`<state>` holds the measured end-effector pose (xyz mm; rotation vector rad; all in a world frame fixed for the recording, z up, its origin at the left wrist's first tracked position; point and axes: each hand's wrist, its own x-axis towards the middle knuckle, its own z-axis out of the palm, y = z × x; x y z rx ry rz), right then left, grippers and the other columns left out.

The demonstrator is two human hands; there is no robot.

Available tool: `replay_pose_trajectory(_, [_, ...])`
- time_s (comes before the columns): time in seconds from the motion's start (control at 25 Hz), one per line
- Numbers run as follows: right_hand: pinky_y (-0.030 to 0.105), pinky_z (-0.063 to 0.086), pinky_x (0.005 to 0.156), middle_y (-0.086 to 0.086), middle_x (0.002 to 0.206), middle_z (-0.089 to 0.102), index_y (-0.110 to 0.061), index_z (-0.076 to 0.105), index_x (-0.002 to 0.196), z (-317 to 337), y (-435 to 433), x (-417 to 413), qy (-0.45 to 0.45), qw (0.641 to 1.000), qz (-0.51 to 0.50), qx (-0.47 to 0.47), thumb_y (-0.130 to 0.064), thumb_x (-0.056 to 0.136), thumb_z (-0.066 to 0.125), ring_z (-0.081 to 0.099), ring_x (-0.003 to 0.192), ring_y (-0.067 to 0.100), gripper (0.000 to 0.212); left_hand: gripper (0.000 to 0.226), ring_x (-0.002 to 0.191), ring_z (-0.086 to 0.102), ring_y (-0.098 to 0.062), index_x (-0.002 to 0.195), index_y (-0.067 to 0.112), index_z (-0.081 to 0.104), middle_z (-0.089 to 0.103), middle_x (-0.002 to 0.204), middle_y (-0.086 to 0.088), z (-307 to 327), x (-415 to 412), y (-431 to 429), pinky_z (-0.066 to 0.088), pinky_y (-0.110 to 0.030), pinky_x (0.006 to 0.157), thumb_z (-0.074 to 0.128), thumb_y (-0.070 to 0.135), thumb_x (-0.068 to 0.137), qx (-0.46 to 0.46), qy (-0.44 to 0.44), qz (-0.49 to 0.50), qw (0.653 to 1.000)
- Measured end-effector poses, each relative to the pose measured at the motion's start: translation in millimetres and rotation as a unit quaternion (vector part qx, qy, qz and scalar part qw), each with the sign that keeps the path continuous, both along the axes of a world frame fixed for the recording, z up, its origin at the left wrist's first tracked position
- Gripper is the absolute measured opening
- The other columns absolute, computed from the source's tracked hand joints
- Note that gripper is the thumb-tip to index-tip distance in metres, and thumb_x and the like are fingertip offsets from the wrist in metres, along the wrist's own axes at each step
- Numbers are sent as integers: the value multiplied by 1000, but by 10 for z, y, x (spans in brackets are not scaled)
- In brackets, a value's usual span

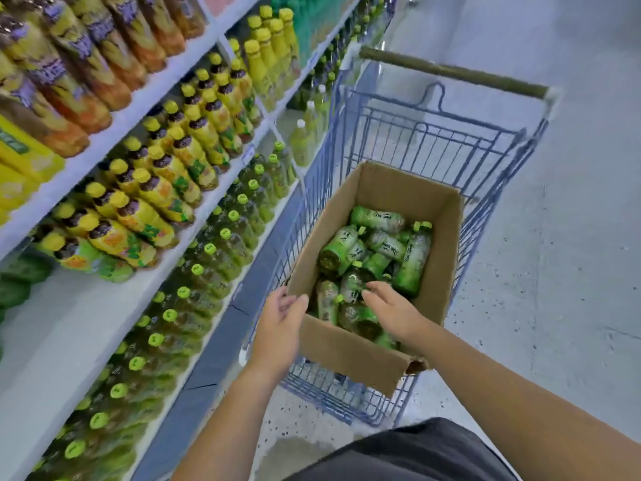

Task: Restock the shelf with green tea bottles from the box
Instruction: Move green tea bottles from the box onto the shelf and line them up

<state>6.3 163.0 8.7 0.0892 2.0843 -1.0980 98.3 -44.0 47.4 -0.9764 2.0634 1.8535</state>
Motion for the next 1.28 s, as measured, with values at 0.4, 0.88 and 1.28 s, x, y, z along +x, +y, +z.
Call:
replay_pose_trajectory(0.4, [42, 35, 113, 12, 160, 37, -13, 25, 159, -831, 201, -361, -123, 984, -108, 65, -50, 104, 31, 42, 140, 31, 67, 84, 107, 50, 1, 148, 29, 42, 50, 141, 10, -595, -1238, 252, 37, -24, 87, 47, 73, 77, -161, -75, -237, 955])
replay_pose_trajectory(0.88, [38, 46, 85, 18, 134, 58, -5, 44, 141, -1935, 88, -697, -175, 953, -193, 154, -48, 99, 41, 59, 115, 36, 60, 86, 138, 41, -39, 156, 4, 19, 36, 154, -21, -1699, -2882, 513, 37, -41, 107, 61, 45, 93, -360, -155, -499, 773])
replay_pose_trajectory(1.28, [35, 49, 97, 16, 140, 48, 0, 42, 141, -2100, -147, -752, -137, 934, -182, 275, -41, 82, 80, 51, 128, 30, 81, 52, 119, 56, -30, 127, 11, 56, 53, 112, -7, -2037, -3076, 748, 42, -38, 95, 61, 49, 93, -549, -180, -606, 547])
